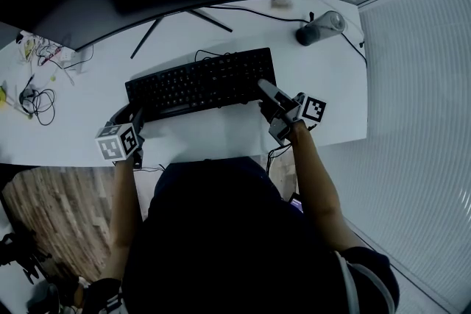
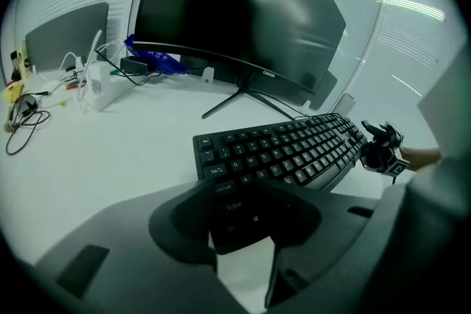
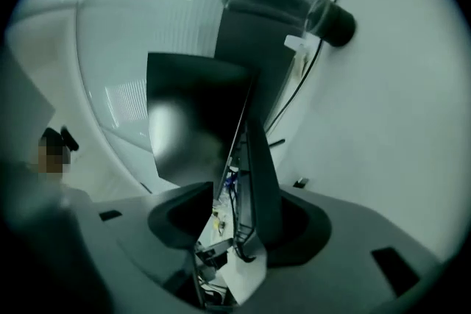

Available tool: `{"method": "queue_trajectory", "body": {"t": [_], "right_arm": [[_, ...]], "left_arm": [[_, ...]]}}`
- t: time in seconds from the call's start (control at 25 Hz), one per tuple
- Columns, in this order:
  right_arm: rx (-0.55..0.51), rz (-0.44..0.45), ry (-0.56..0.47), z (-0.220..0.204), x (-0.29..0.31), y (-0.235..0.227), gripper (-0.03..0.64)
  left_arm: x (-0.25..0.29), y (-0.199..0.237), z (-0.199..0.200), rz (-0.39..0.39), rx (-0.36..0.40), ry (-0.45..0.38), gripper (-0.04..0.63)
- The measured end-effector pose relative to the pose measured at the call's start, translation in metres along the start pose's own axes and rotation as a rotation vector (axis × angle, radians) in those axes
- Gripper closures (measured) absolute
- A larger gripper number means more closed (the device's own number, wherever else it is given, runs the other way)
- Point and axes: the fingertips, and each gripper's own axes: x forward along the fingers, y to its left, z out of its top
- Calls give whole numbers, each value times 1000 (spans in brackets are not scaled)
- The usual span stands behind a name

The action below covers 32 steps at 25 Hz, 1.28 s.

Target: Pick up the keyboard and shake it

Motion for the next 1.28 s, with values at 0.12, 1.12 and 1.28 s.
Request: {"method": "queue_trajectory", "body": {"t": [0.12,1.12,1.28], "right_arm": [[-32,-34,40,-1,9,-2,390],[43,145,-130,15,6,33,528],[8,201,-137,23,-6,45,526]], "left_arm": [[0,0,0,-5,12,7,424],[-13,-9,-7,-108,-226,-127,312],[-14,-20,6,-193,-264,-177,283]]}}
